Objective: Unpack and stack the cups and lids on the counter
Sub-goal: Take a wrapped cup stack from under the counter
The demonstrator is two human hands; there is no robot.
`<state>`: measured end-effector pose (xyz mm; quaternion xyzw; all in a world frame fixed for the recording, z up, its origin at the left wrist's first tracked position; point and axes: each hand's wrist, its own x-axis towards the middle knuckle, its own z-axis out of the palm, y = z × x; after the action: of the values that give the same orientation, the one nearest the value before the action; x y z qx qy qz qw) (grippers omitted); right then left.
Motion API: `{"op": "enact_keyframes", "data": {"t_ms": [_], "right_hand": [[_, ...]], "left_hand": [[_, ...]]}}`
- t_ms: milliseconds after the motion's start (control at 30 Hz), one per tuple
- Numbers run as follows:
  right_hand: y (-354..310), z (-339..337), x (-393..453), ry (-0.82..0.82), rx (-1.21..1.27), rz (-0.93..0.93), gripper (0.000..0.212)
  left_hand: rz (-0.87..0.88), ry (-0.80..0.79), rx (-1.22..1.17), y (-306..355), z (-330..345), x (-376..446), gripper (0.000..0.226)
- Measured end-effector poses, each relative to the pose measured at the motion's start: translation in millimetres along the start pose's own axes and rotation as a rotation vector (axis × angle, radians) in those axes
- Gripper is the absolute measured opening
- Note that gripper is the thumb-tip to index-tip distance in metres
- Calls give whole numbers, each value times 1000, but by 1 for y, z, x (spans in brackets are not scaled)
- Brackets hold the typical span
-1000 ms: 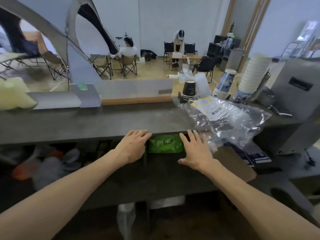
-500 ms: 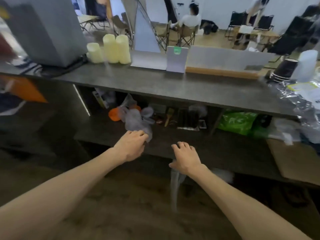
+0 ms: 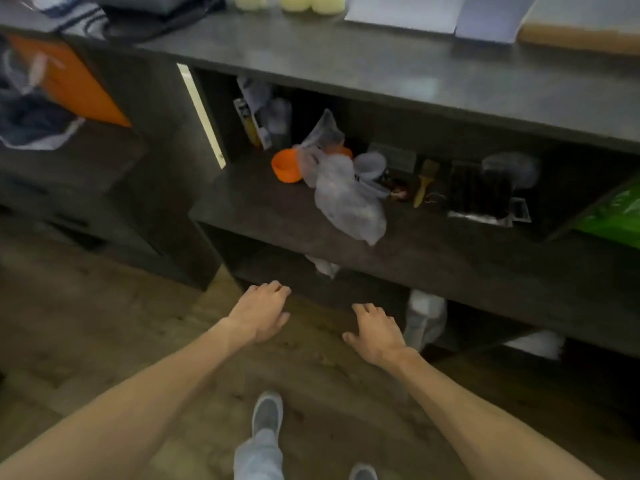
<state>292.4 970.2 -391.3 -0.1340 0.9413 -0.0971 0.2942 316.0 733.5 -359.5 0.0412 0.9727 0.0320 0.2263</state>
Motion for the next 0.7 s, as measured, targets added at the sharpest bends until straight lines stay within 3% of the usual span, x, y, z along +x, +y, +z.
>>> {"op": "enact_keyframes", "data": {"t_ms": [200, 367, 533, 700], "right_hand": [[12, 59, 138, 38, 280, 136, 78], [19, 85, 233, 182, 479, 172, 98], [26, 108, 295, 252, 543, 190, 98], [31, 129, 333, 205, 788, 217, 113]], "left_hand": [[4, -7, -69, -46, 63, 122, 69], [-13, 88, -213, -59, 100, 213, 82], [65, 150, -408, -60, 144, 275, 99], [107, 118, -612, -61, 187, 329, 108]]}}
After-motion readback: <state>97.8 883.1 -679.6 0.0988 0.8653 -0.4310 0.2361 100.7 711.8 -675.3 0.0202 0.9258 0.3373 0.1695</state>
